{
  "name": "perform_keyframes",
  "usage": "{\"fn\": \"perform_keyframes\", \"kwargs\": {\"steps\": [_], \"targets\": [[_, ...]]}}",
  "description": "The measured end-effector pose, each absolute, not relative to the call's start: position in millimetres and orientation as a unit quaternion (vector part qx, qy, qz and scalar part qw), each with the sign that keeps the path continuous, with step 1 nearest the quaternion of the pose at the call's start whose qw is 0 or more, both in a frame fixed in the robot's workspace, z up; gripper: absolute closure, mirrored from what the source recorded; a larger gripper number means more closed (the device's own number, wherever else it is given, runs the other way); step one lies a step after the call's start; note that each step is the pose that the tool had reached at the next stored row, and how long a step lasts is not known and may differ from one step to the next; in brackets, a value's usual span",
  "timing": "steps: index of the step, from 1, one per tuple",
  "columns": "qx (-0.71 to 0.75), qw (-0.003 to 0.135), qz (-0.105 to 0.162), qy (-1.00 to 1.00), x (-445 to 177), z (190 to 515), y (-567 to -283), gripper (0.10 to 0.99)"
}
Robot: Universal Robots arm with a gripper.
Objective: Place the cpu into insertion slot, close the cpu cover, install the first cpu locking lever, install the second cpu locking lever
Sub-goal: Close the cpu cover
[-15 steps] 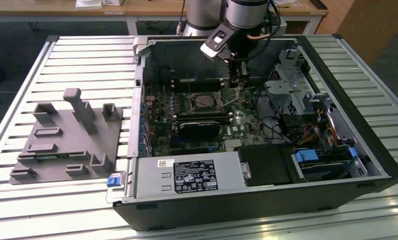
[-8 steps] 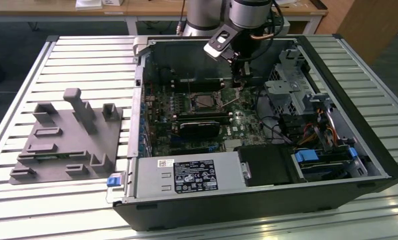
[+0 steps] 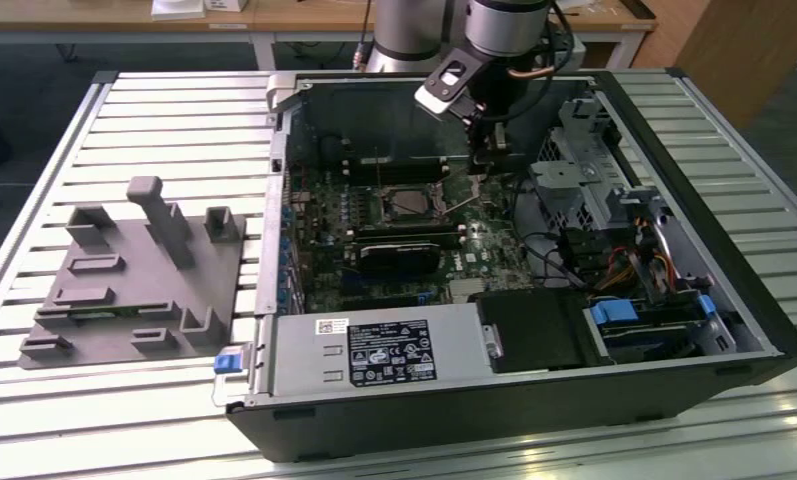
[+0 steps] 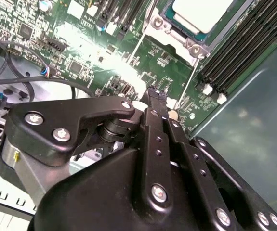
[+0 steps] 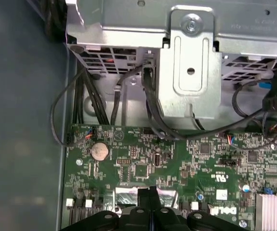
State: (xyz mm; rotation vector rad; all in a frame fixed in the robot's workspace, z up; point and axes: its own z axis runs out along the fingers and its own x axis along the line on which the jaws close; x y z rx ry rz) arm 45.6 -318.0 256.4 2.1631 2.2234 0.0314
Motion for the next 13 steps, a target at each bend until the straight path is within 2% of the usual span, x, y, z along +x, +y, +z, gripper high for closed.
{"fn": "perform_keyframes", "kwargs": {"steps": [13], "targets": [[0.697,0.02,0.006,0.716,59.9,251.0,-315.5,0.98]]}}
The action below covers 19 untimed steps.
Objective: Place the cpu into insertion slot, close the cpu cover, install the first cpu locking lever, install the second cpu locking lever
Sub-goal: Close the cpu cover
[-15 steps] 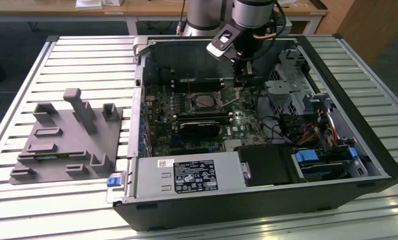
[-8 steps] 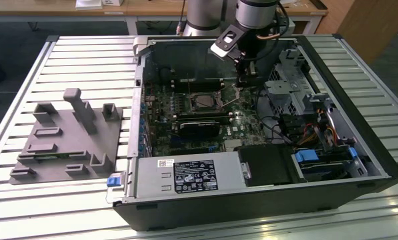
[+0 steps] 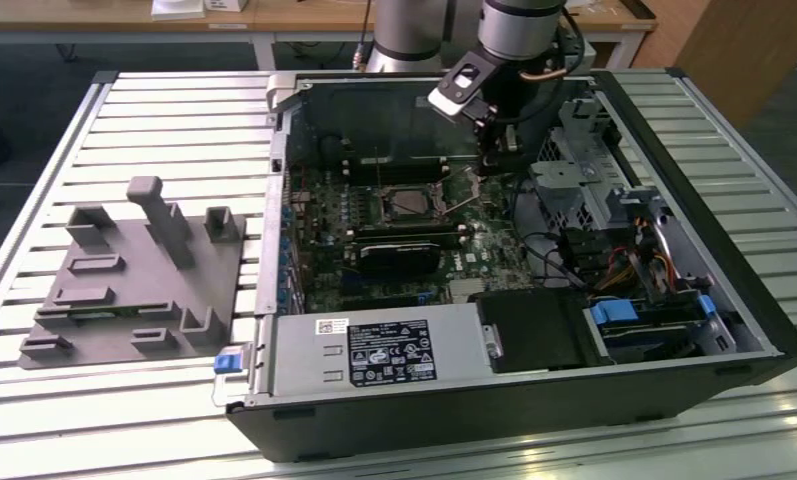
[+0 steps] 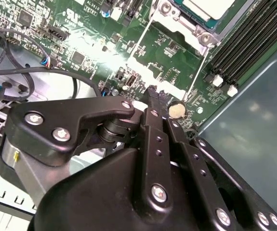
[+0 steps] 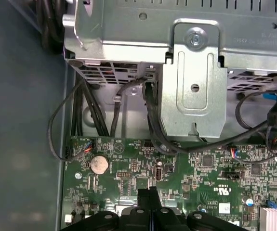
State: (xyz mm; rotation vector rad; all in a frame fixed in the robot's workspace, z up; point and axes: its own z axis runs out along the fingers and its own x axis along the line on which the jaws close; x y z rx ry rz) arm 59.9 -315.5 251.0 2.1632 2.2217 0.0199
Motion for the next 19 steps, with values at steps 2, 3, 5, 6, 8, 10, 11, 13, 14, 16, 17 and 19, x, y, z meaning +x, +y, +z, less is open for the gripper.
{"fn": "perform_keyframes", "kwargs": {"steps": [2,3,5,6,8,10,11,13,14,16,17,19], "targets": [[0.697,0.02,0.006,0.716,61.9,250.5,-315.3,0.98],[0.697,0.02,0.006,0.716,62.9,250.2,-315.2,0.98],[0.697,0.02,0.006,0.716,65.1,249.5,-314.9,0.98],[0.697,0.02,0.006,0.716,66.1,249.2,-314.6,0.98],[0.698,0.019,0.005,0.716,67.7,248.3,-314.1,0.98],[0.697,0.018,0.004,0.716,69.3,247.1,-313.4,0.98],[0.697,0.018,0.004,0.716,70.0,246.4,-313.1,0.98],[0.697,0.017,0.003,0.716,71.5,244.8,-312.4,0.98],[0.697,0.017,0.003,0.716,72.0,243.9,-312.1,0.98],[0.697,0.017,0.002,0.716,72.5,241.9,-311.5,0.98],[0.697,0.017,0.002,0.716,72.5,240.7,-311.5,0.98],[0.698,0.017,0.002,0.716,72.5,238.7,-311.5,0.98]]}}
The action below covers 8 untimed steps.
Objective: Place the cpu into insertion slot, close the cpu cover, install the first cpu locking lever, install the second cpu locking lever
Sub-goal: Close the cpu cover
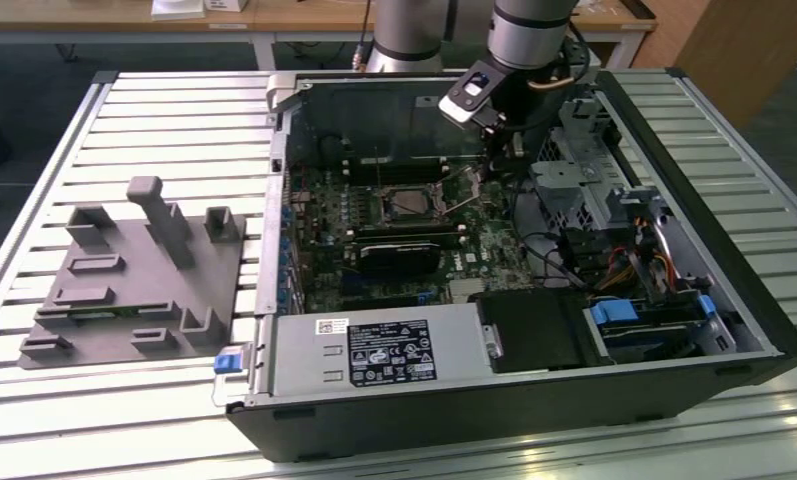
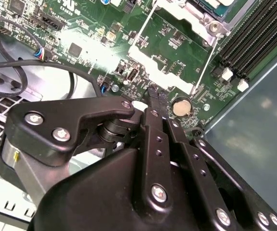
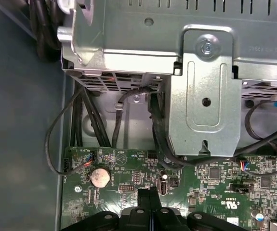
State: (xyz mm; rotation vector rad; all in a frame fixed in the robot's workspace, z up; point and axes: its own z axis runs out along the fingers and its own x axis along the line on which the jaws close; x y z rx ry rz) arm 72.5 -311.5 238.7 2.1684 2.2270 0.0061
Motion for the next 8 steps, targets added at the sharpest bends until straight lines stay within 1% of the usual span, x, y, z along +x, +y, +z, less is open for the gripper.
{"fn": "perform_keyframes", "kwargs": {"steps": [8], "targets": [[0.698,0.017,0.002,0.716,64.0,236.8,-311.5,0.98]]}}
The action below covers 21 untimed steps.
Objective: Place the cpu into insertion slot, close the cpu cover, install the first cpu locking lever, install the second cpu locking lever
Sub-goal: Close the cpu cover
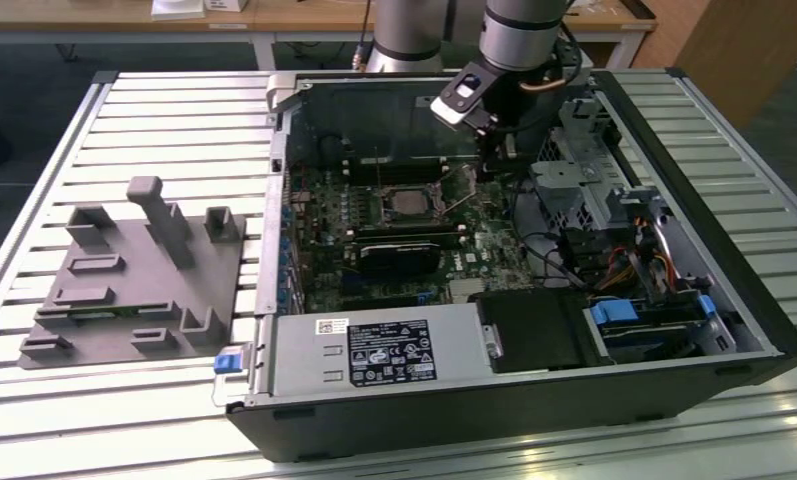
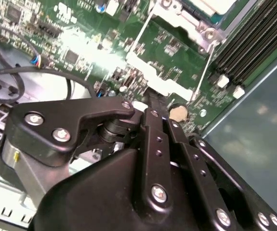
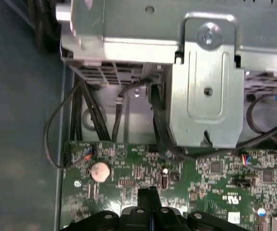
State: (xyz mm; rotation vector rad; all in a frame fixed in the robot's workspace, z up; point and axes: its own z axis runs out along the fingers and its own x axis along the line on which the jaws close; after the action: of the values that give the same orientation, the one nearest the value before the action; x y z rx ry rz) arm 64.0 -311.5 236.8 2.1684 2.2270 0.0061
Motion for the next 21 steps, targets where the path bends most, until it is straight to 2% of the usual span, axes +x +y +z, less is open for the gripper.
{"fn": "perform_keyframes", "kwargs": {"steps": [21], "targets": [[0.697,0.017,0.002,0.716,24.9,236.6,-311.5,0.98]]}}
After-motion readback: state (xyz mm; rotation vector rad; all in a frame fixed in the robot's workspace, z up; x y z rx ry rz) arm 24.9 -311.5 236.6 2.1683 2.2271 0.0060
